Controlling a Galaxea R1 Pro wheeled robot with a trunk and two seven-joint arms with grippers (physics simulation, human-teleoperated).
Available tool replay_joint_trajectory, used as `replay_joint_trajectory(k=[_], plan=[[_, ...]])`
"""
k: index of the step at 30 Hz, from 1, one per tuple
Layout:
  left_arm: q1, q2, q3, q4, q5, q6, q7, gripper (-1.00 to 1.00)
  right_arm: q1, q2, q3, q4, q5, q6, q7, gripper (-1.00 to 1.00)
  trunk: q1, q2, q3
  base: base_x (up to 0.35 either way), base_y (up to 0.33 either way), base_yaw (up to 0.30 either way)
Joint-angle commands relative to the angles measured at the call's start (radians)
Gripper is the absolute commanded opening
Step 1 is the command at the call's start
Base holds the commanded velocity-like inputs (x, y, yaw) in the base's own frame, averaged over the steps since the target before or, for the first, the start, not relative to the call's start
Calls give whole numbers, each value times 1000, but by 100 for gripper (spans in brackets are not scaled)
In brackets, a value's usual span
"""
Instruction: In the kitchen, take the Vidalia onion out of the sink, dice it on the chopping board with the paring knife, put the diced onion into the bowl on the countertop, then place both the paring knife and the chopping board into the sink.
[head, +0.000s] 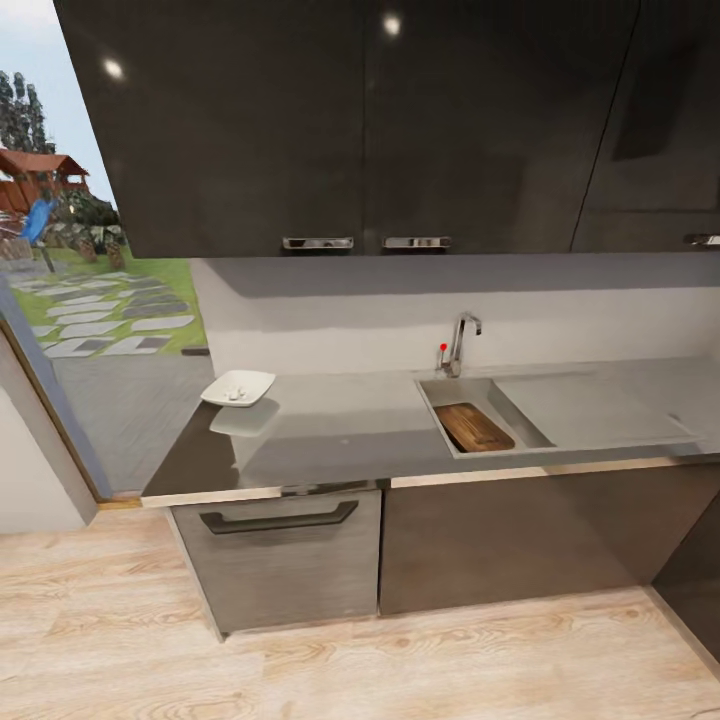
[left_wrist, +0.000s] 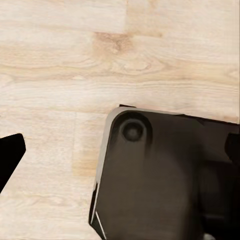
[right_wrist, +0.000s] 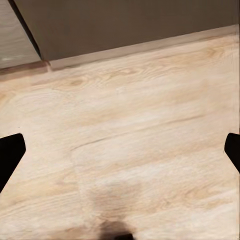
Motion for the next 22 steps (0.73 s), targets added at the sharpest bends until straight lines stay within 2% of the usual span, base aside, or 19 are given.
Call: replay_joint_trajectory(k=[1, 11, 22], plan=[[0, 0, -2, 7, 8, 0, -3, 100, -1, 0, -2, 1, 3, 12, -2, 100, 1, -2, -2, 0, 0, 0], [0, 4, -2, 103, 8, 0, -3, 100, -1, 0, -2, -1, 3, 39, -3, 100, 1, -2, -2, 0, 0, 0], [0, 7, -2, 118, 8, 0, -2, 100, -1, 0, -2, 0, 3, 40, -3, 100, 1, -2, -2, 0, 0, 0]])
